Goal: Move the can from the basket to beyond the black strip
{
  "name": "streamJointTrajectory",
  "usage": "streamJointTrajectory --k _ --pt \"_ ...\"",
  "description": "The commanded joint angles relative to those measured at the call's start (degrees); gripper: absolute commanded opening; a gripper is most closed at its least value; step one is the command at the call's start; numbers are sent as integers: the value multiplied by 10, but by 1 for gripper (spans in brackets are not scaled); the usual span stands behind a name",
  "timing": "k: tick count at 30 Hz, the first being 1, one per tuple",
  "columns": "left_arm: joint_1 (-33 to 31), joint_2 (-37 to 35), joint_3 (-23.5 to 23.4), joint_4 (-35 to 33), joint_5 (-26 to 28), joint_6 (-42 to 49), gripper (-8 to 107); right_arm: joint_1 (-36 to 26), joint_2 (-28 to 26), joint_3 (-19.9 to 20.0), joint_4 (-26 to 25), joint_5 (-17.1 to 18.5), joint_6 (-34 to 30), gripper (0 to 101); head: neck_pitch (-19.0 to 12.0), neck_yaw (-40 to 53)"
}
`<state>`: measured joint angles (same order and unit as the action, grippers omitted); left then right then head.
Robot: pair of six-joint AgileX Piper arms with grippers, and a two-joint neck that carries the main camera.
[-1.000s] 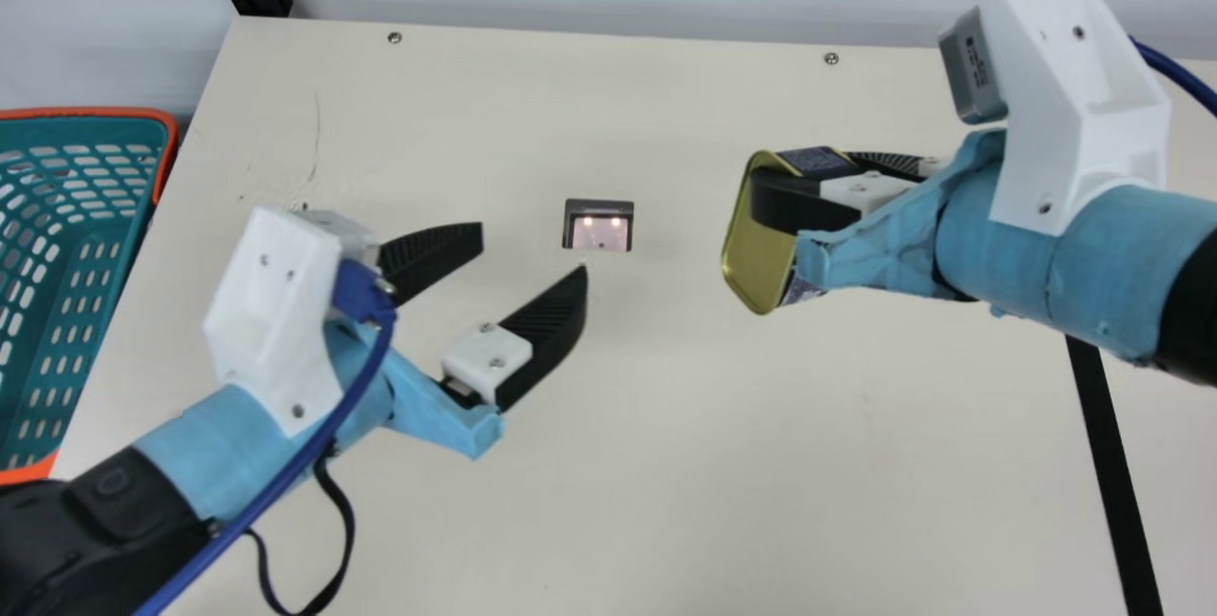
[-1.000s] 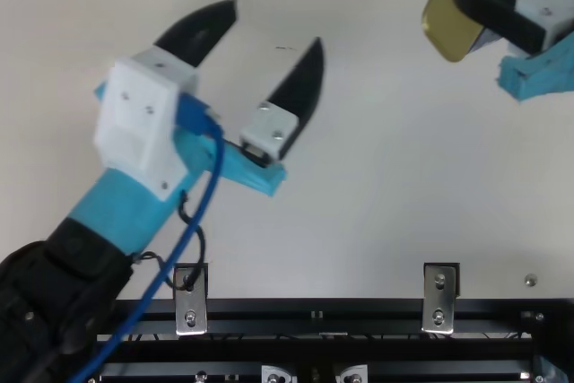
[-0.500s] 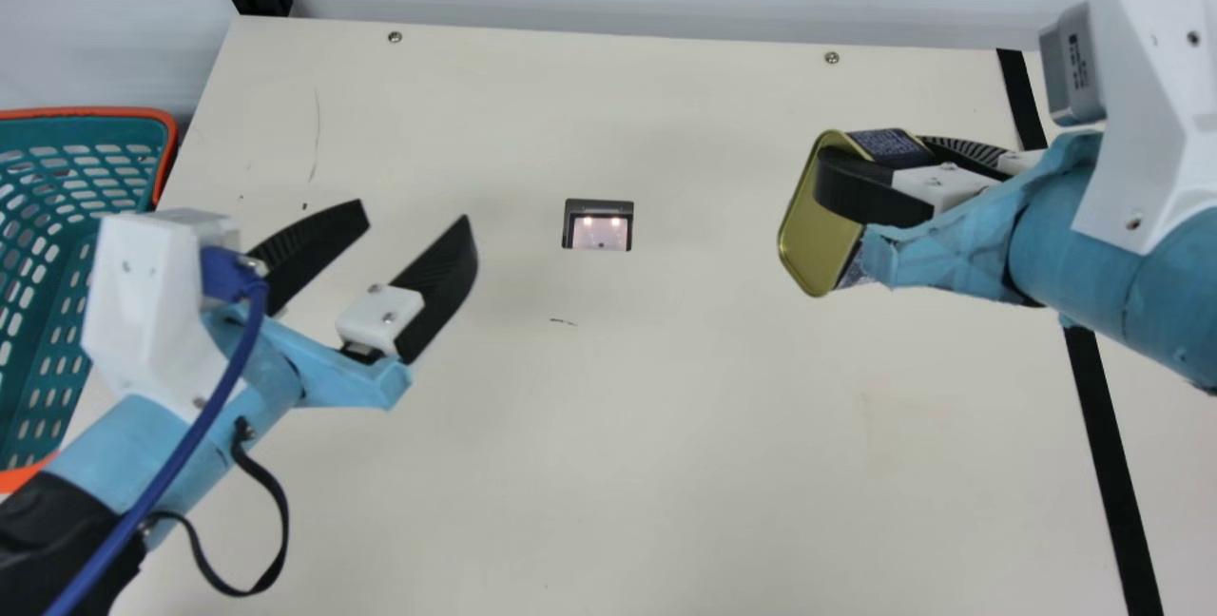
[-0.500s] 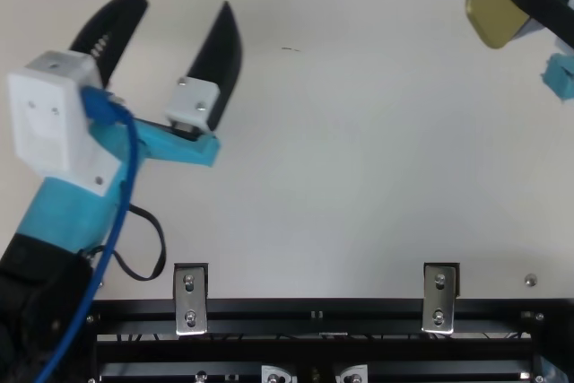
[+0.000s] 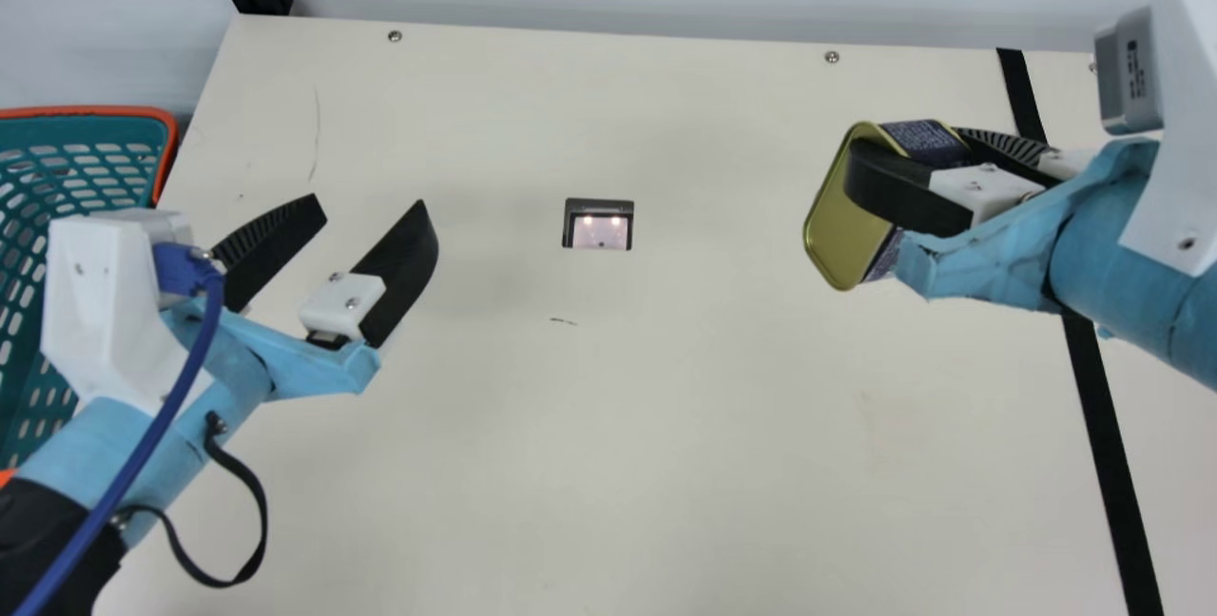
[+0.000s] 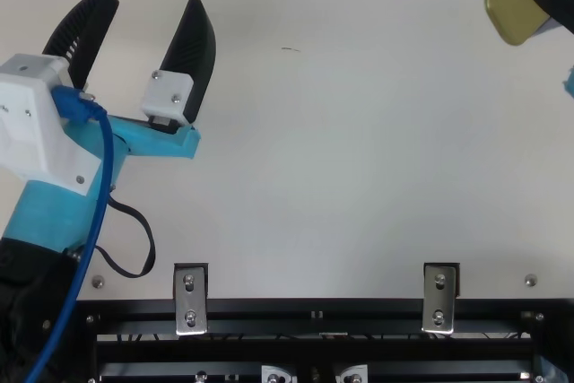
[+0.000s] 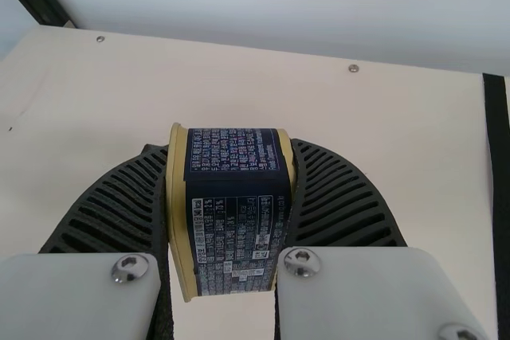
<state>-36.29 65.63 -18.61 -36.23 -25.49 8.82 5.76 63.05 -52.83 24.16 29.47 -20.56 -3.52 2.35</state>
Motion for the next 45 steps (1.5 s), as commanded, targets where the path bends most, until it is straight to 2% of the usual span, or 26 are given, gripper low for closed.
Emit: streamJointTrajectory --k 1,12,33,45 --pt "0 0 0 0 0 0 90 0 -1 2 2 -1 -2 0 -1 0" --pt "0 0 0 0 0 0 90 0 -6 8 -1 -4 2 0 0 -28" --pt "0 0 0 0 0 0 90 10 -11 12 -26 -9 24 0 -17 -227" --pt "0 0 0 0 0 0 90 3 -8 10 -33 -11 27 0 -16 -262"
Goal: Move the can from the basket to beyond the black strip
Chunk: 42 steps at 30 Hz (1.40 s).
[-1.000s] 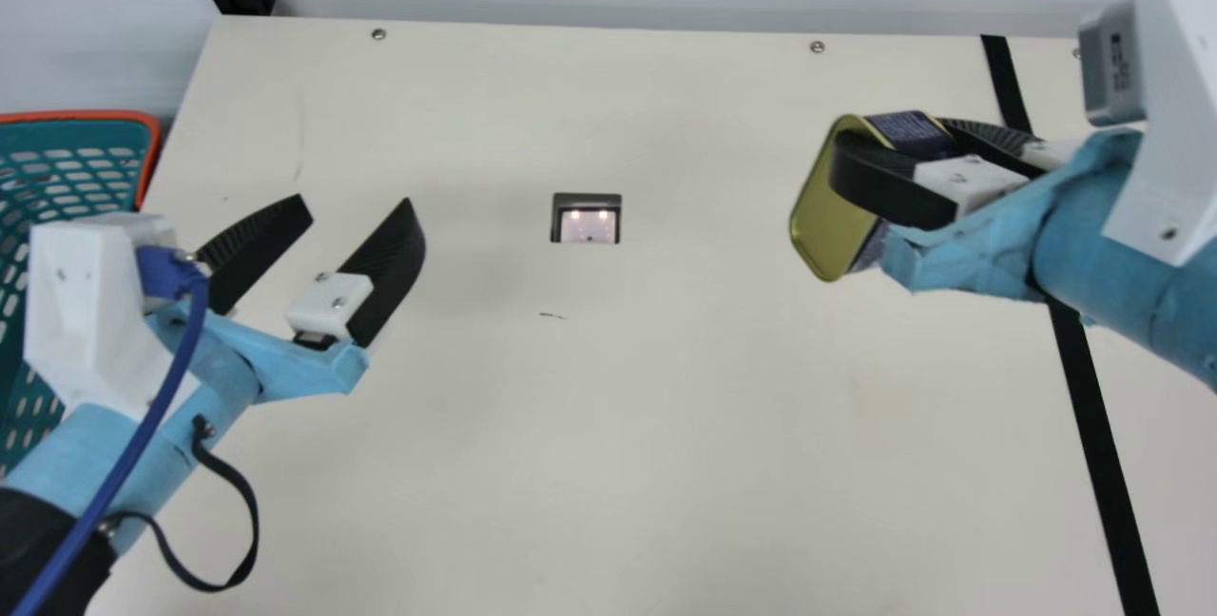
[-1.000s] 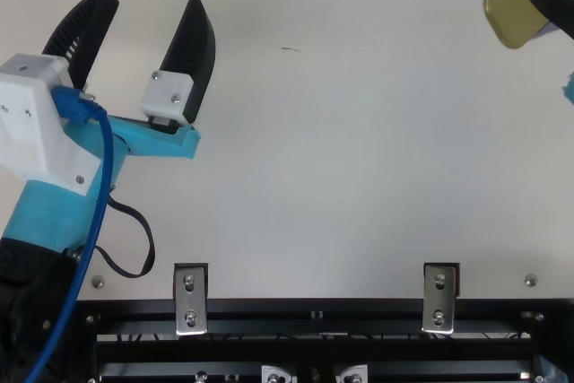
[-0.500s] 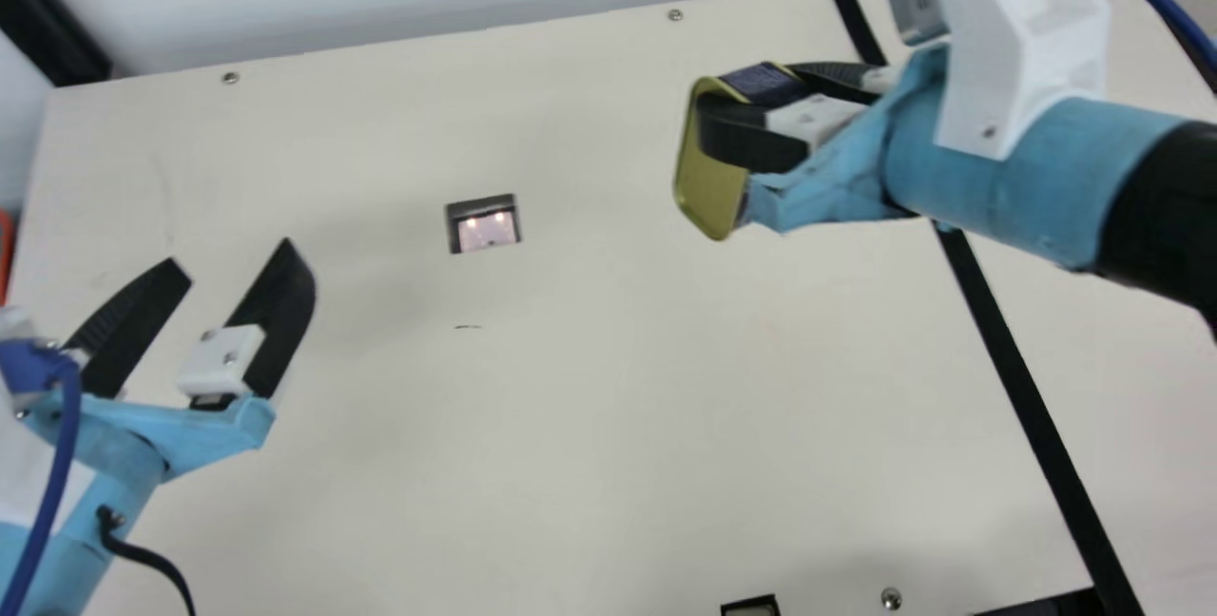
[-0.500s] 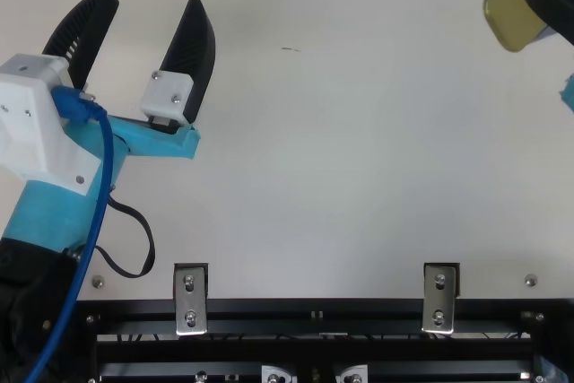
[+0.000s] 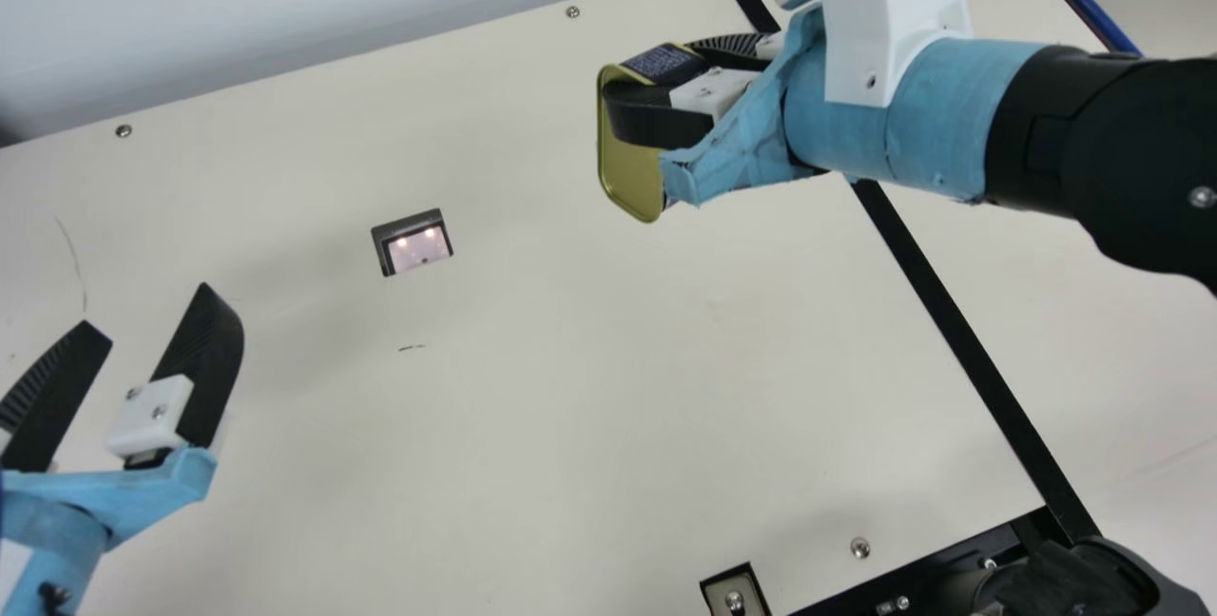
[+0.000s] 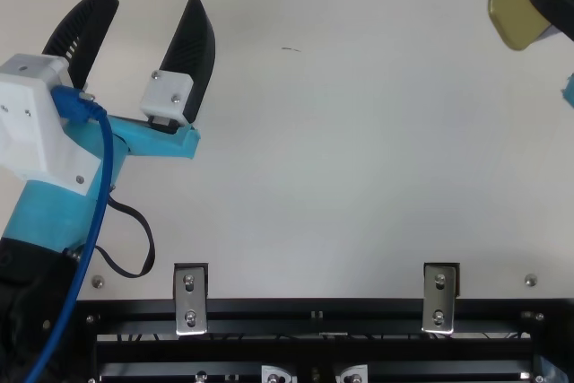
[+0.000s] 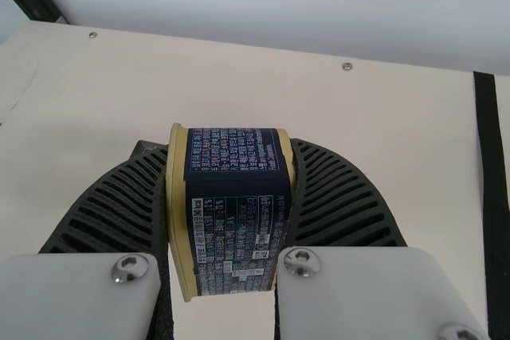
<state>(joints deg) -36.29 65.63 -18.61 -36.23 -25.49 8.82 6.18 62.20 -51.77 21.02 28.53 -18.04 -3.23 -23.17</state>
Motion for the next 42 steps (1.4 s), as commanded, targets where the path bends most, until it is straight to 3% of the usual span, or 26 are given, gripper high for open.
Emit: streamJointTrajectory --k 1,7,25,42 --pt "0 0 0 0 0 0 90 -2 1 -1 -2 -2 1 0 -19 -7" --pt "0 0 0 0 0 0 90 -5 6 -4 -16 -3 0 0 -19 -7" --pt "0 0 0 0 0 0 90 -80 53 -40 -162 30 0 0 -19 -7" --pt "0 0 0 0 0 0 90 -213 107 -78 -157 61 -103 0 -19 -7"
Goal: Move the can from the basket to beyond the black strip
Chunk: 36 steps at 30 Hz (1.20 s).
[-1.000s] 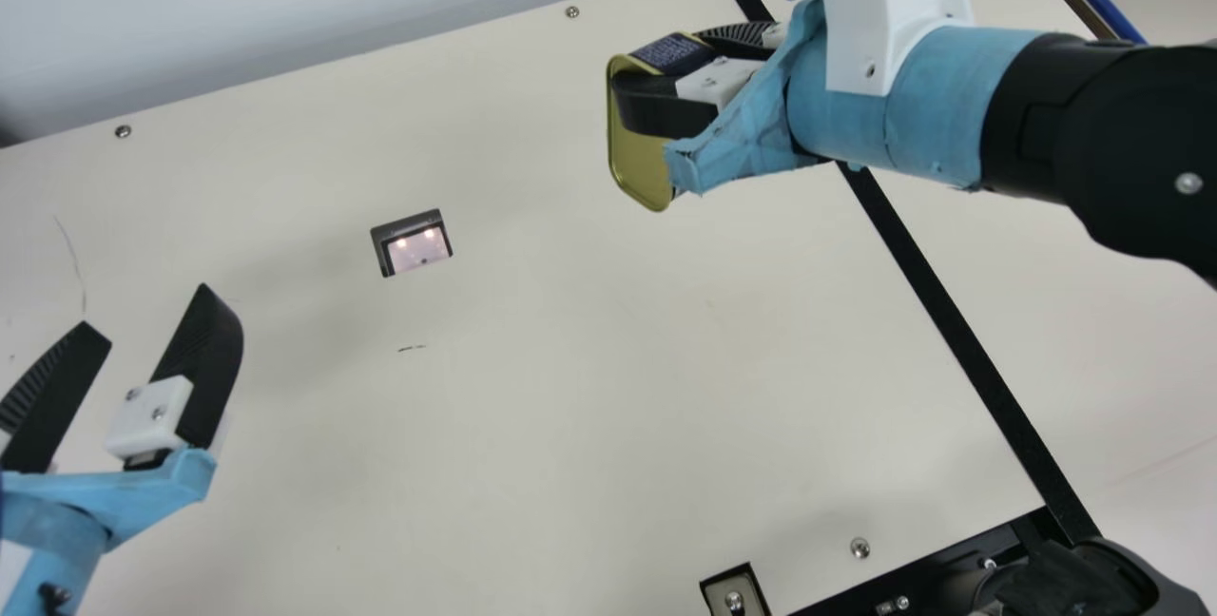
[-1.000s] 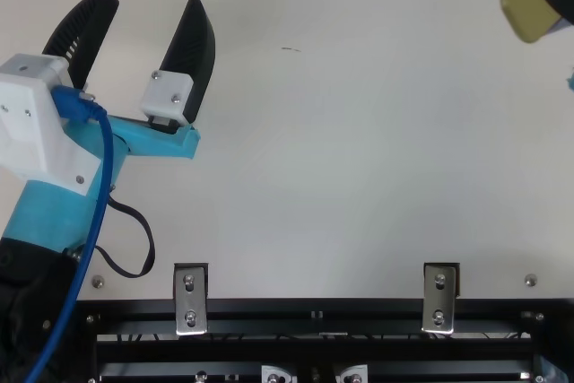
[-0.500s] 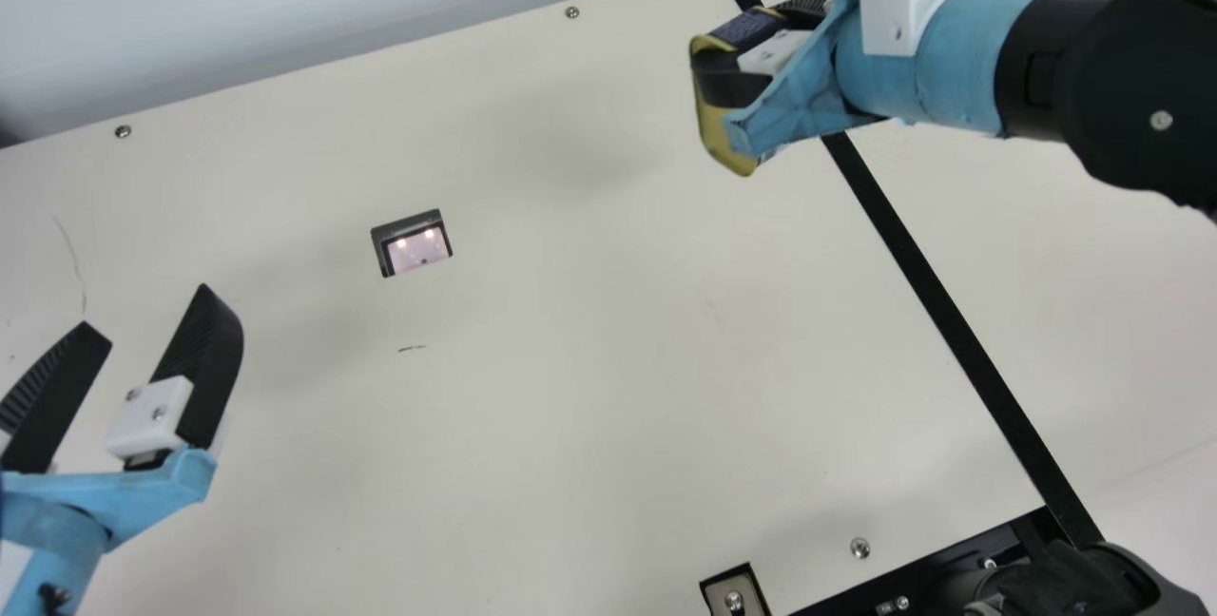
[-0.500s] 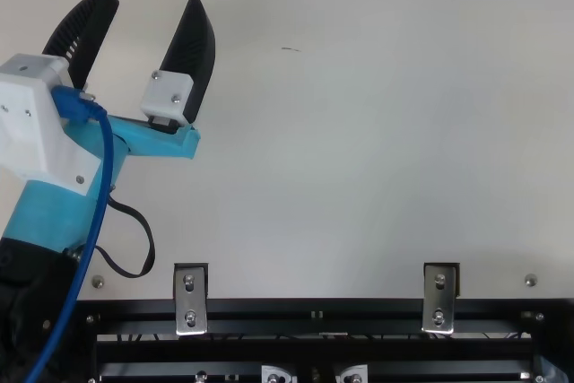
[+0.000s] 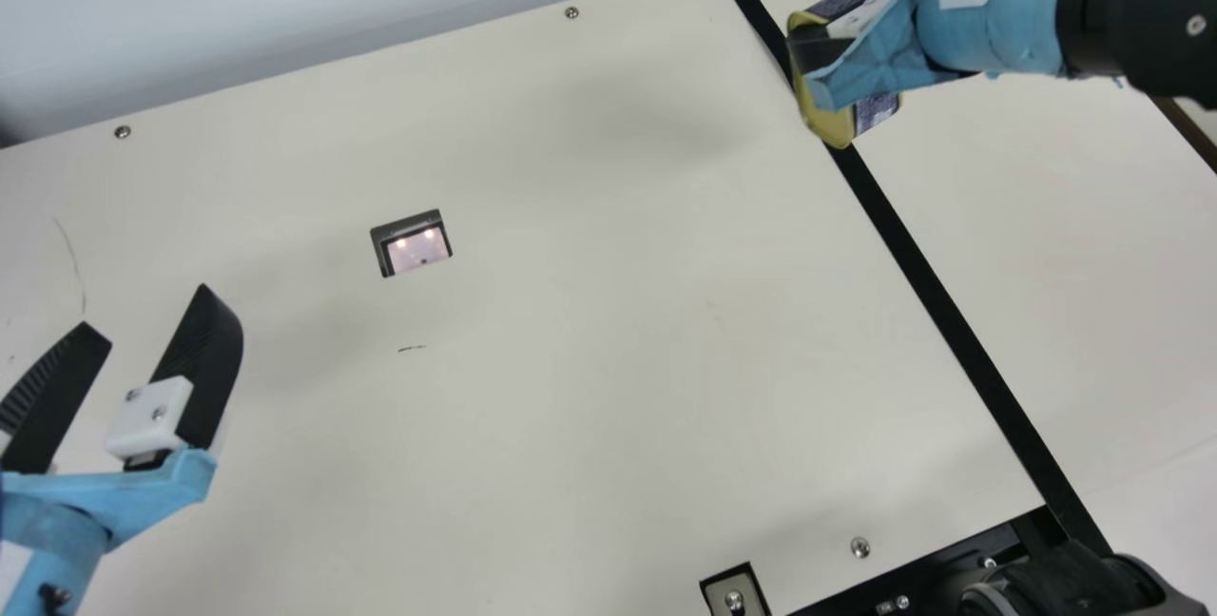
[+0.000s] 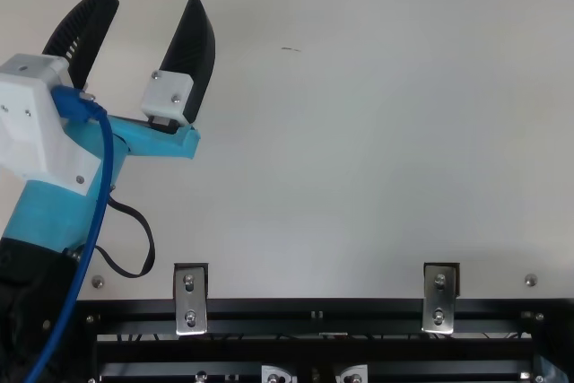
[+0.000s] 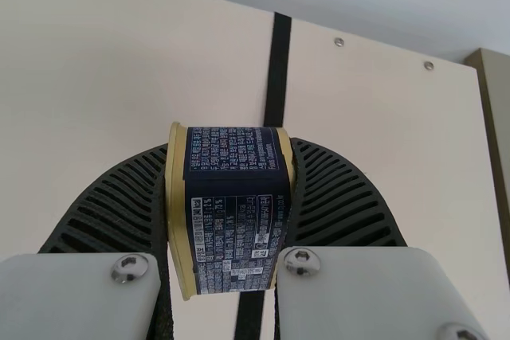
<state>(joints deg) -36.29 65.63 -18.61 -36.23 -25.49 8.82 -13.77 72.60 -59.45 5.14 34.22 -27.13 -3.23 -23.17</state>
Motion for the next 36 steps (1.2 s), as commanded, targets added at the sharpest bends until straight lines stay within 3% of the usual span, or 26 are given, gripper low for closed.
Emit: streamJointTrajectory --k 1,21,29,36 --pt "0 0 0 0 0 0 90 -22 6 -2 3 6 -19 0 -19 -7" --pt "0 0 0 0 0 0 90 -160 73 -18 2 29 -164 0 -19 -7" --pt "0 0 0 0 0 0 90 -182 96 -28 -37 45 -192 0 -19 -7" --pt "0 0 0 0 0 0 90 -188 119 -22 -41 28 -193 0 -19 -7"
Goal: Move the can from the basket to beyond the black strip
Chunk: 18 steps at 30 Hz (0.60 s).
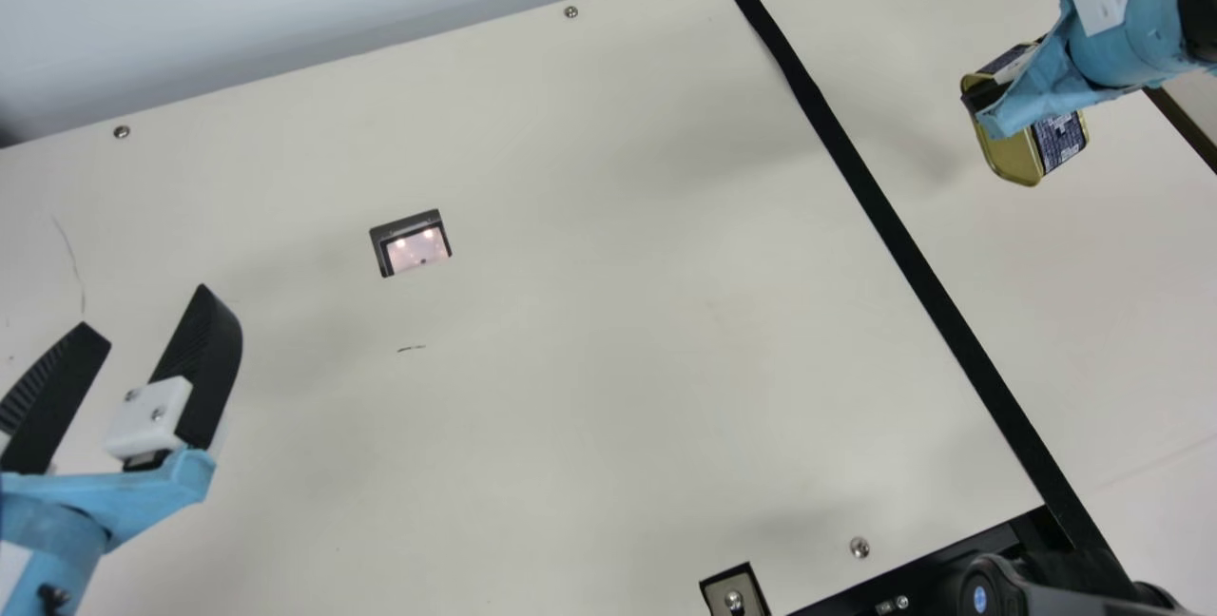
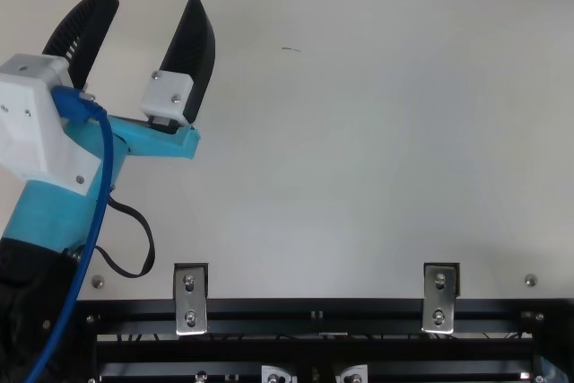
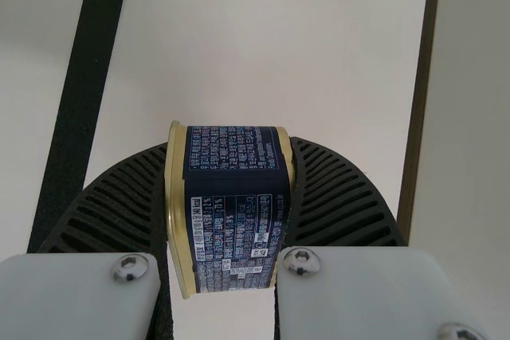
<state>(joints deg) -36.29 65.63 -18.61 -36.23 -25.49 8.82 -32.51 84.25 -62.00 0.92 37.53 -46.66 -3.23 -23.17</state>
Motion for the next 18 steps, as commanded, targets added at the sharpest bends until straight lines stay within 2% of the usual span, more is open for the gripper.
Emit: streamJointTrajectory --k 1,10,11,14,17,18 --pt "0 0 0 0 0 0 90 0 6 7 1 -11 3 0 -19 -7" --pt "0 0 0 0 0 0 90 5 33 32 -1 -59 23 0 -19 -7" --pt "0 0 0 0 0 0 90 6 35 34 -1 -65 25 2 -19 -7" --pt "0 0 0 0 0 0 90 8 43 40 1 -79 32 0 -19 -7" --pt "0 0 0 0 0 0 90 9 48 47 4 -94 40 101 -19 -7" --pt "0 0 0 0 0 0 90 10 50 48 5 -98 42 101 -19 -7"
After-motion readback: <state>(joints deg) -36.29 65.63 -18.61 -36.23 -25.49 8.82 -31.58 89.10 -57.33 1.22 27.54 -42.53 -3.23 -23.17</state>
